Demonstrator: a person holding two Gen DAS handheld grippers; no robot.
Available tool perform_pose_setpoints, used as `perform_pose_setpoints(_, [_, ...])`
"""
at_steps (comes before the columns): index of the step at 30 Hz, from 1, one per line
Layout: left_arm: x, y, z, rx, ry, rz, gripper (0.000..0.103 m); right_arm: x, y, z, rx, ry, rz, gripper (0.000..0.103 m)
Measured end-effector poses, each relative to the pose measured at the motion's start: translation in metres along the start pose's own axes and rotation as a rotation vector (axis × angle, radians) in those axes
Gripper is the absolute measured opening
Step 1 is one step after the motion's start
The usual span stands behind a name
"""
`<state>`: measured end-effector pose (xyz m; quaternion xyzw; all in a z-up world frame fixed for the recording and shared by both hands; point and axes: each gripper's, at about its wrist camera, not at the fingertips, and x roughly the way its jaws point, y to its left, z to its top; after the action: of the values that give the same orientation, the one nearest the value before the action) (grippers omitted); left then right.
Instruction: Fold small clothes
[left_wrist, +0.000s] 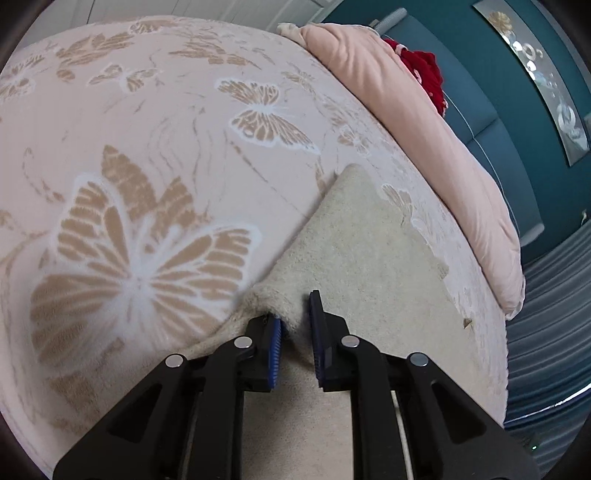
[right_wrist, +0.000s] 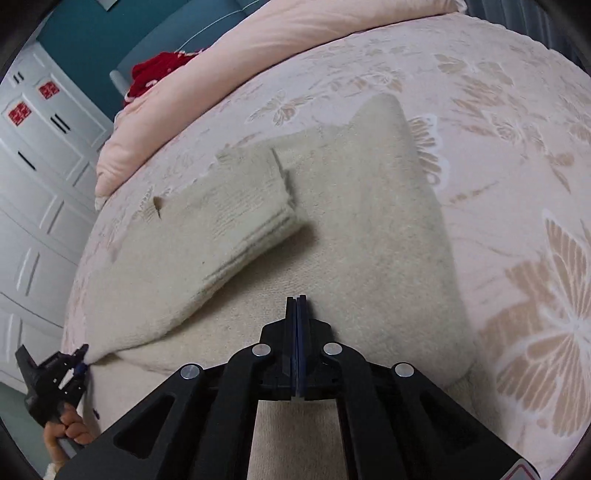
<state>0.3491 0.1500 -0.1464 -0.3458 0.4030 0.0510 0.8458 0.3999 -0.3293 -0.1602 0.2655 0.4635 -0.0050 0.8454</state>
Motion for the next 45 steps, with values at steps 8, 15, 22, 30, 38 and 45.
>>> perform_pose_setpoints(8, [0.001,-0.003,-0.004,0.095,-0.024,-0.007,0.015,-0.027,0.041,0.015,-0.129,-0.092,-0.079,0.065])
perform_pose_setpoints(15, [0.002,-0.004,-0.007,0.153,-0.045,-0.005,0.015,0.017,0.029,0.032,-0.004,-0.012,-0.046,0.009])
perform_pose_setpoints(22, [0.003,0.000,-0.010,0.152,-0.059,-0.021,0.015,-0.034,0.043,0.011,-0.076,-0.159,0.001,0.007])
perform_pose_setpoints(30, [0.003,-0.003,-0.012,0.166,-0.067,-0.017,0.015,-0.044,0.028,-0.001,-0.039,-0.168,-0.106,0.017])
perform_pose_setpoints(38, [0.004,-0.005,-0.016,0.188,-0.088,-0.008,0.016,0.012,0.051,-0.020,-0.247,-0.010,-0.189,0.017])
perform_pose_setpoints(45, [-0.003,-0.018,-0.017,0.213,-0.079,0.041,0.021,-0.018,0.101,-0.009,-0.145,-0.077,0.057,0.018])
